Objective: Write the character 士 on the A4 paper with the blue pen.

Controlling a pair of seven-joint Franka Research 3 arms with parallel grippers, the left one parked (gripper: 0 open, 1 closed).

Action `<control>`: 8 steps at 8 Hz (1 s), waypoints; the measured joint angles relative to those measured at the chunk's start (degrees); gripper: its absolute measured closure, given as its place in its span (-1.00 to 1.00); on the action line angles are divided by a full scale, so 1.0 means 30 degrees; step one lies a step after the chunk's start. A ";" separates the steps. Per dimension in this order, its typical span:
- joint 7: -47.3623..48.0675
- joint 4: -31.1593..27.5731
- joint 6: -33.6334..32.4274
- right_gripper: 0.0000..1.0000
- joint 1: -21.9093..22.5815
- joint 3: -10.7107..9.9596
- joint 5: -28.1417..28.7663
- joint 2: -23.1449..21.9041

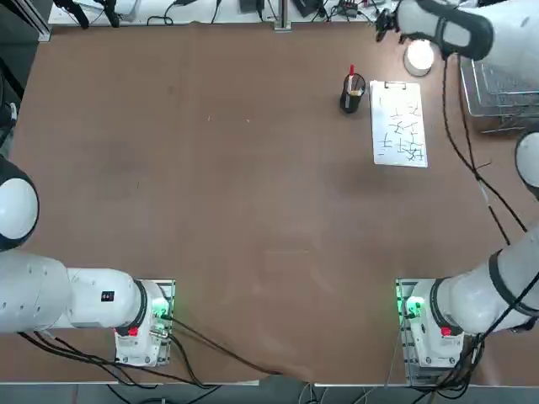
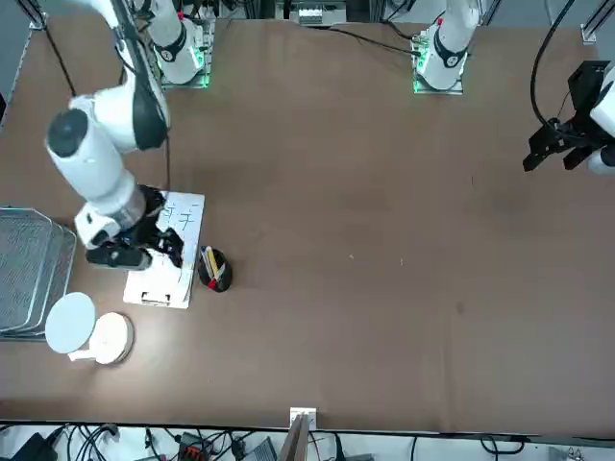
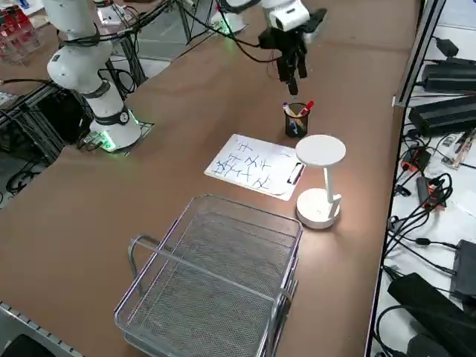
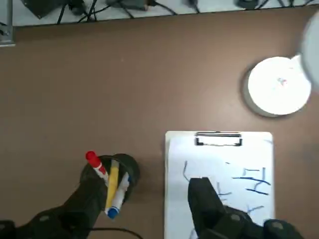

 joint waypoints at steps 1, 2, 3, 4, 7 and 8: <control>-0.0342 0.0003 -0.0966 -1.00 -0.0657 -0.0111 0.0002 -0.0845; -0.0568 -0.0001 -0.1899 -1.00 -0.1341 -0.0216 0.0004 -0.1598; -0.0773 -0.0014 -0.2516 -1.00 -0.1762 -0.0457 0.0007 -0.2237; -0.0853 -0.0020 -0.2798 -1.00 -0.1943 -0.0805 0.0007 -0.2788; -0.0991 -0.0019 -0.3605 -1.00 -0.2366 -0.1707 0.0128 -0.3917; -0.1024 0.0038 -0.4436 -1.00 -0.2419 -0.2002 0.0522 -0.4283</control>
